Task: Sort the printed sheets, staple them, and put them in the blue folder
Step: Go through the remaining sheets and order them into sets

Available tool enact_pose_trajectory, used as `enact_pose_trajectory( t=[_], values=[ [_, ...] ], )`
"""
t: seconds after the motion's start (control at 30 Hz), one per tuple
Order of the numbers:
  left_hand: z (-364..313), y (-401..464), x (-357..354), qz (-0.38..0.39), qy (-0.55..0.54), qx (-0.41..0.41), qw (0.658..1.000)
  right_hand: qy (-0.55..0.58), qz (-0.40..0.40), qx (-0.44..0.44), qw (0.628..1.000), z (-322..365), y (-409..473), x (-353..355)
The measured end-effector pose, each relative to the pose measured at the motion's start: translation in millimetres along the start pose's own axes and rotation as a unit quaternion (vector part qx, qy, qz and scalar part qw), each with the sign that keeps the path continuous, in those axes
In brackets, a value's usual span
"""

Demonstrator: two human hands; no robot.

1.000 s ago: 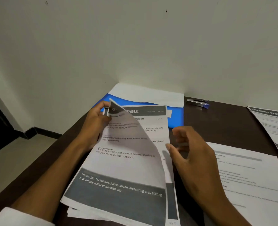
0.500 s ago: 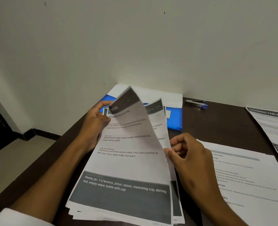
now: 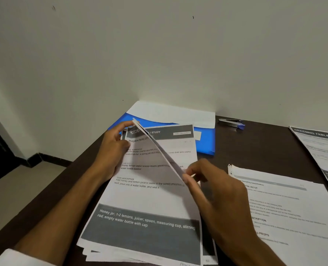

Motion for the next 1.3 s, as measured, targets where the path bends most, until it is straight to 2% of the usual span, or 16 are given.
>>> enact_pose_trajectory(
  t=[0.1, 0.23, 0.3, 0.43, 0.5, 0.57, 0.7, 1.0, 1.13, 1.2, 1.3],
  values=[
    [-2, -2, -1, -0.001, 0.007, -0.009, 1.0, 0.017, 0.026, 0.044, 0.999, 12, -2, -1],
    [-6, -8, 2, 0.01, -0.026, -0.007, 1.0, 0.156, 0.098, -0.002, 0.983, 21, -2, 0],
    [-3, -6, 4, 0.015, -0.036, -0.006, 0.999, 0.189, 0.078, -0.04, 0.978, 18, 1, 4],
    [-1, 1, 5, -0.011, -0.018, -0.006, 1.0, 0.092, -0.027, -0.119, 0.988, -12, 10, 14],
    [-1, 2, 3, -0.014, -0.007, -0.011, 1.0, 0.033, -0.012, -0.166, 0.986, -29, 12, 10],
    [0, 3, 3, -0.017, -0.013, -0.007, 1.0, 0.003, 0.038, -0.207, 0.978, -43, 9, 3],
    [3, 6, 5, -0.018, -0.019, 0.001, 1.0, 0.008, 0.075, -0.197, 0.978, -45, 5, -4],
    [9, 5, 6, -0.018, -0.031, 0.027, 0.999, 0.162, 0.119, -0.1, 0.975, -3, 8, 1],
    [13, 6, 10, -0.04, -0.025, 0.06, 0.997, 0.233, 0.13, -0.163, 0.95, -8, 5, -4],
    [12, 6, 11, -0.049, -0.055, 0.081, 0.994, 0.243, 0.144, -0.188, 0.941, -16, 2, -9],
    [2, 1, 8, 0.011, -0.146, 0.111, 0.983, 0.23, 0.16, -0.189, 0.941, -25, 1, -13]
  ],
)
Point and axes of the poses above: each hand's wrist, its own y-axis towards the middle knuckle, its own x-axis out of the back of the hand, z = x × y, the point moved 6 cm from there along y, towards the middle knuckle, and after that the axes turned 8 degrees about -z, right-handed, at the moved point
